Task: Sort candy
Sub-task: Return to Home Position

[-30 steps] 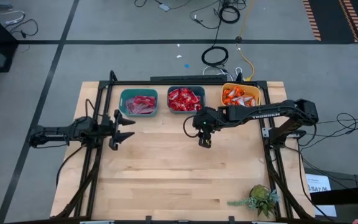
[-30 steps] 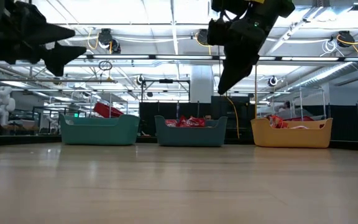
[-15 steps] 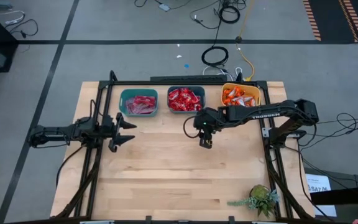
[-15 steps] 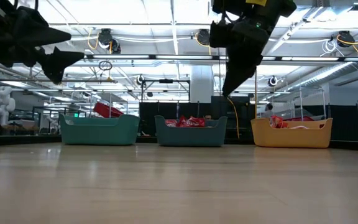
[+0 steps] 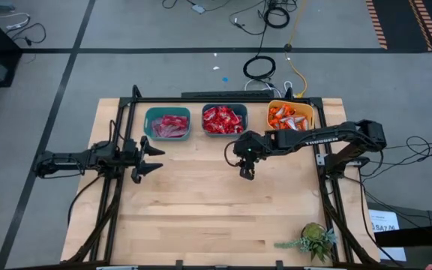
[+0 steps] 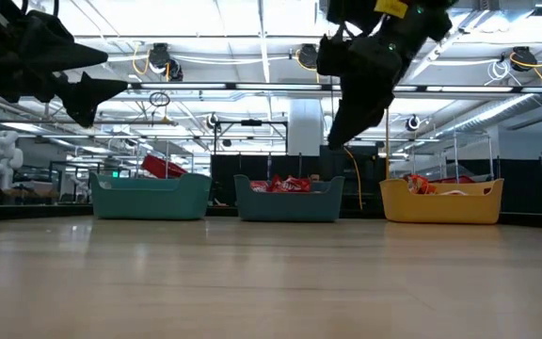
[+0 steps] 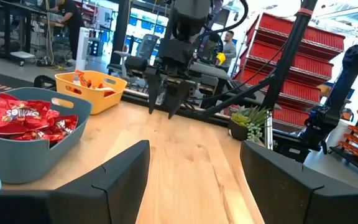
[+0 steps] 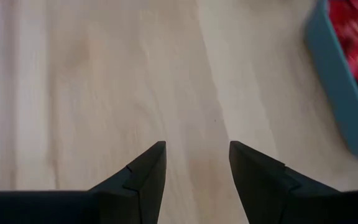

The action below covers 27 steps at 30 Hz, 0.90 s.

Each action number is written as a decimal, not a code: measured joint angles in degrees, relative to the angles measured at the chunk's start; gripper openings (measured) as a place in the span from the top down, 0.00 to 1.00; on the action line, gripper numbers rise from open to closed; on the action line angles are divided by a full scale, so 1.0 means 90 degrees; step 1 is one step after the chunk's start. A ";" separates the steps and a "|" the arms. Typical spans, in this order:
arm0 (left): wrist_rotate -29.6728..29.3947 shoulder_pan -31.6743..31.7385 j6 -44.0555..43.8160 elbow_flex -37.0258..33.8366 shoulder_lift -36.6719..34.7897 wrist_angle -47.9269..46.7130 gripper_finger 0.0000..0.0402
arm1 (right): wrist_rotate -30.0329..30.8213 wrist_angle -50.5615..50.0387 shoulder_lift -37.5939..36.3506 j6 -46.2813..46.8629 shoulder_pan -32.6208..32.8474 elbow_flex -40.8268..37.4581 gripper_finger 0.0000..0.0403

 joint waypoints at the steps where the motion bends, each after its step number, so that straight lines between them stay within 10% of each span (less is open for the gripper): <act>1: 0.0000 0.0000 0.0000 0.0000 0.0000 -0.0001 0.35 | -0.0110 0.0338 -0.0075 -0.0071 -0.0003 -0.0187 0.58; 27: -0.0005 0.0000 -0.0005 -0.0008 0.0000 -0.0035 0.35 | -0.1550 0.3709 -0.4834 0.1145 -0.1627 -0.4469 0.58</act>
